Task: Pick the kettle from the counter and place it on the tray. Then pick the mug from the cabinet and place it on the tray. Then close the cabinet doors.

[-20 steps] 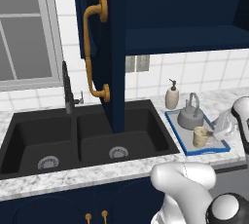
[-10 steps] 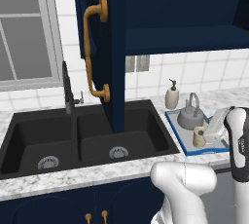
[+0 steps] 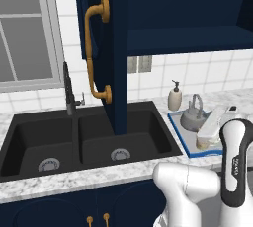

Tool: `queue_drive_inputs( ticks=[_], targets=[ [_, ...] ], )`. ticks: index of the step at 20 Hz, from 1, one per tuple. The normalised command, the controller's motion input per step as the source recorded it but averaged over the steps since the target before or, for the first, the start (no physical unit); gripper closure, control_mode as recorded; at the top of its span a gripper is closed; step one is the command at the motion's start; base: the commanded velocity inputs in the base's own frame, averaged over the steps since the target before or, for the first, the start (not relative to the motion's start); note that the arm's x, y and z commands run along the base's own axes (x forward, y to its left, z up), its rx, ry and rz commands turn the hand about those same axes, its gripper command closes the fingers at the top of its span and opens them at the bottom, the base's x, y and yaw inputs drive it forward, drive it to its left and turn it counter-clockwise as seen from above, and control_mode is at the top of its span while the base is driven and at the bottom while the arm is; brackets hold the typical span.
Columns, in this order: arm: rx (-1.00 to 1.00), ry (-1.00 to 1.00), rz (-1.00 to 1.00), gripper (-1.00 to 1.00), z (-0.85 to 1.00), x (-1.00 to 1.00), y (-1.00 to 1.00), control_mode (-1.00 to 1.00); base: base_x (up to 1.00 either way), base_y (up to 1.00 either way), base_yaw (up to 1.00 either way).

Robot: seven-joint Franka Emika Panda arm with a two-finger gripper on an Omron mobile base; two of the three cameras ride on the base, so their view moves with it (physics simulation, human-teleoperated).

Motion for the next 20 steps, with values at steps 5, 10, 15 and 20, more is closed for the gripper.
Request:
queue_drive_inputs(
  ticks=[5,10,15,20],
  targets=[
    [0.00,-0.08,0.00,-1.00,0.46,-0.21,0.32,-1.00,0.00,0.00,0.00],
    [-0.02,-0.12,0.12,-1.00,0.47,-0.33,0.40,-1.00,0.00,0.00,0.00],
    [-0.14,-0.34,0.32,-1.00,0.35,-0.40,0.42,-1.00,0.00,0.00,0.00],
    [-0.30,-0.43,0.14,-1.00,0.27,-0.50,0.58,-1.00,0.00,0.00,0.00]
  ],
)
